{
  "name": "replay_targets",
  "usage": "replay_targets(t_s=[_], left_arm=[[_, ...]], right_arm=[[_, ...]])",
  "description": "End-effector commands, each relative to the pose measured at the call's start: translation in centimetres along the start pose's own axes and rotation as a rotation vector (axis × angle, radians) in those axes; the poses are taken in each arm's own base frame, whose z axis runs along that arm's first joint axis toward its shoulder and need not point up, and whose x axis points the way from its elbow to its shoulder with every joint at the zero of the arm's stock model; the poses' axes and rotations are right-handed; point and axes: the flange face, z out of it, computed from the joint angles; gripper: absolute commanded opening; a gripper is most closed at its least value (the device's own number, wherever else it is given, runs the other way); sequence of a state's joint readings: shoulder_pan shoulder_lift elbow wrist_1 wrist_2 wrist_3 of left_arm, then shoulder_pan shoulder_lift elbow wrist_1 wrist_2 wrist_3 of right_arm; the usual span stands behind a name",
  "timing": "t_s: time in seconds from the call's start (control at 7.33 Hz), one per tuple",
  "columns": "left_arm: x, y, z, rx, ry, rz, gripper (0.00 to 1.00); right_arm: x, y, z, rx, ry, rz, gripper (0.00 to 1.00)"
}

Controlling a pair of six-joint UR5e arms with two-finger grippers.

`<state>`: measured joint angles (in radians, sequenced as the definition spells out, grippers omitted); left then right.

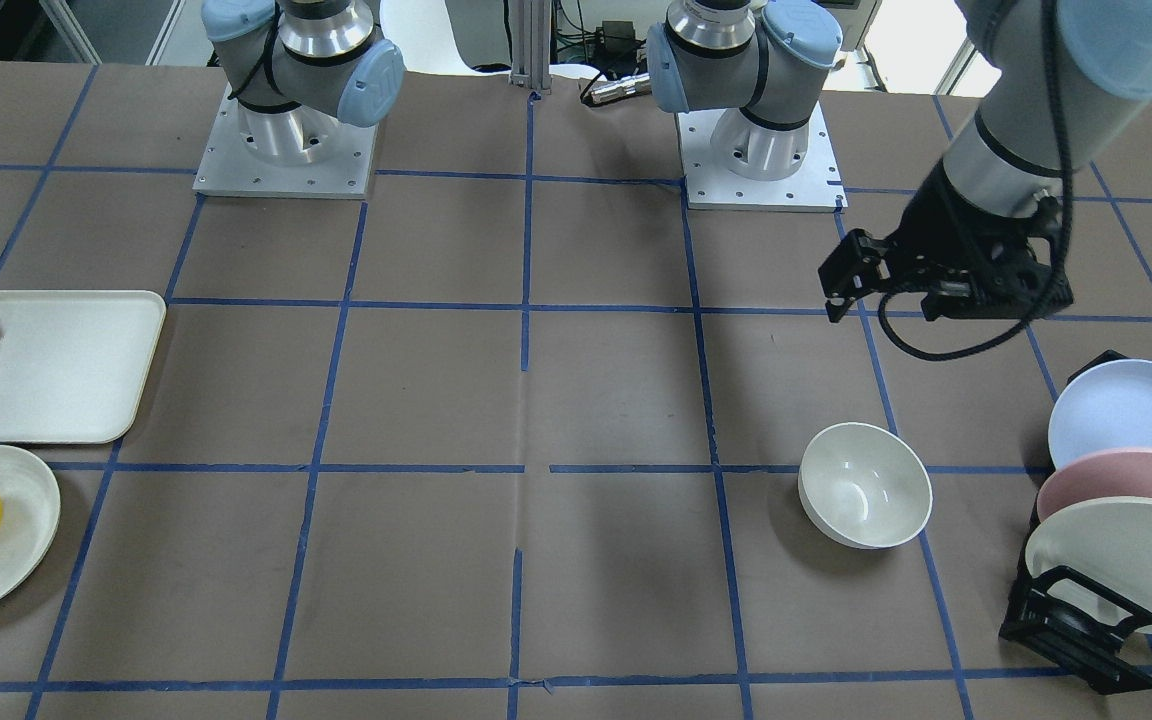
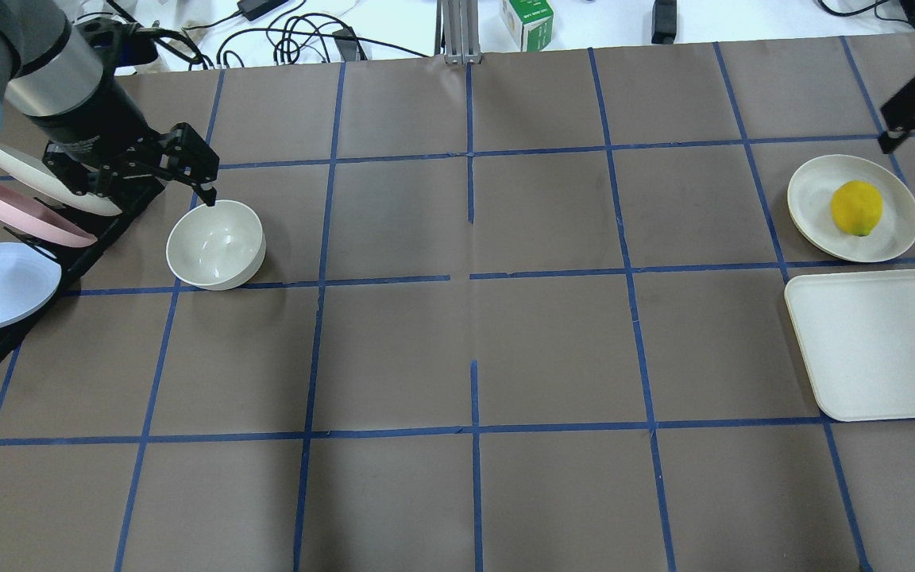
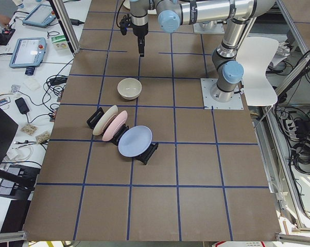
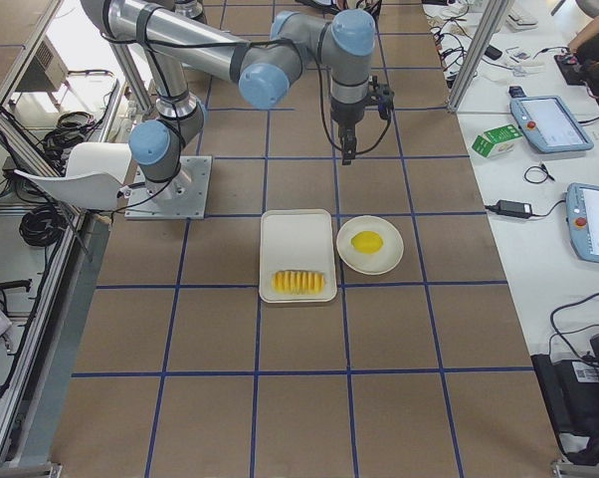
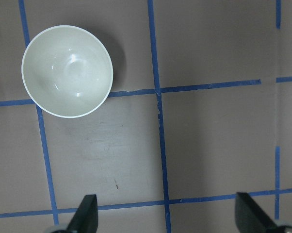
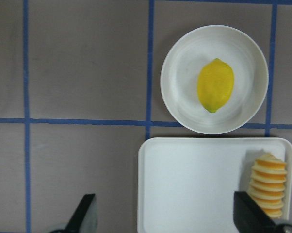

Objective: Place bowl and put lemon in it

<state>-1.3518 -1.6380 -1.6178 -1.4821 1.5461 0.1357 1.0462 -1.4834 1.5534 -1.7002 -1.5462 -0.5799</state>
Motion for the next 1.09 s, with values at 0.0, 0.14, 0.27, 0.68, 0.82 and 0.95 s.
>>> replay_targets(t_s=[0.0,0.14,0.27,0.68,0.82,0.95], left_arm=[[-7.7,-4.1,5.0,0.001,0.001,-0.042,1.00],[-9.2,-5.4,7.8,0.006,-0.004,-0.030,1.00],[-9.6,-6.2,11.0,-0.017,0.002,-0.041,1.00],[-10.1,-7.3,15.6,-0.070,0.016,-0.039,1.00],[-10.3,-7.7,17.0,-0.091,0.022,-0.044,1.00],[-10.4,-7.9,18.5,-0.114,0.029,-0.051,1.00]], right_arm=[[4.2,-0.4,1.7,-0.005,-0.007,-0.024,1.00],[5.7,-2.3,6.2,-0.045,-0.036,-0.023,1.00],[7.6,-4.6,12.0,-0.050,-0.035,-0.017,1.00],[9.3,-8.0,25.3,-0.082,-0.061,-0.022,1.00],[9.2,-8.2,27.1,-0.100,-0.074,-0.027,1.00],[9.2,-8.2,27.5,-0.105,-0.078,-0.029,0.96]])
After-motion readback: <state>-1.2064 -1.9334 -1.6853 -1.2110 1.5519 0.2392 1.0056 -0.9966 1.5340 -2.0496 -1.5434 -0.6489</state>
